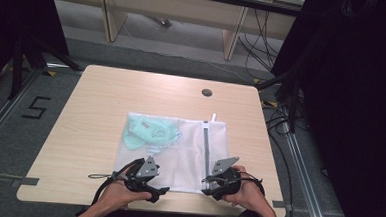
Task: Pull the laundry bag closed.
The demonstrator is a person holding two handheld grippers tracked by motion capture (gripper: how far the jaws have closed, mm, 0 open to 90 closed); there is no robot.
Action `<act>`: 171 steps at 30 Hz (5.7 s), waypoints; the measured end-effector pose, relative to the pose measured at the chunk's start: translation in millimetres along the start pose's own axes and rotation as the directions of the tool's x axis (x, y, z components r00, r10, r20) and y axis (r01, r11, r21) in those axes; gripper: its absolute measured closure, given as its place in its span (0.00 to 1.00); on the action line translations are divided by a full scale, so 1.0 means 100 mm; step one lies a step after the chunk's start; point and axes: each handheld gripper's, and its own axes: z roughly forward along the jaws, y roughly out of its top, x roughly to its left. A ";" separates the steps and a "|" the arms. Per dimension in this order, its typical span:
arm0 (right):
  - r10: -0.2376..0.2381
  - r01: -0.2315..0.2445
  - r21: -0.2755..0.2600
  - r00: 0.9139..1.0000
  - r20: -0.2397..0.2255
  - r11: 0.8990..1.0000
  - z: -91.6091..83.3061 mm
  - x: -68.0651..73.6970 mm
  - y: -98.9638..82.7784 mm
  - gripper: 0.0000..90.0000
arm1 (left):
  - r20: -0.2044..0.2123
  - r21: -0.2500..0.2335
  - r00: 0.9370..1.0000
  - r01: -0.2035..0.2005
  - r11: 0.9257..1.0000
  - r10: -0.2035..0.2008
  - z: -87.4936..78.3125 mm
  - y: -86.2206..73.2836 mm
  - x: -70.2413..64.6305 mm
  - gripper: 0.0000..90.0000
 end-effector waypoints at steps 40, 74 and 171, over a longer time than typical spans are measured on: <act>0.000 0.001 0.017 0.999 -0.041 1.000 -0.11 -0.01 -0.01 0.96 | 0.103 -0.090 0.993 0.062 0.994 -0.053 0.01 -0.01 -0.07 0.21; 0.085 -0.096 -0.141 0.993 -0.080 0.985 -0.24 -0.09 0.04 0.96 | 0.091 -0.074 0.994 -0.060 0.995 0.067 0.79 0.35 -0.44 0.52; 0.088 -0.089 -0.011 0.994 -0.070 0.996 0.07 -0.36 0.12 0.96 | 0.114 -0.030 0.973 -0.199 0.980 0.201 0.84 0.35 -0.50 0.99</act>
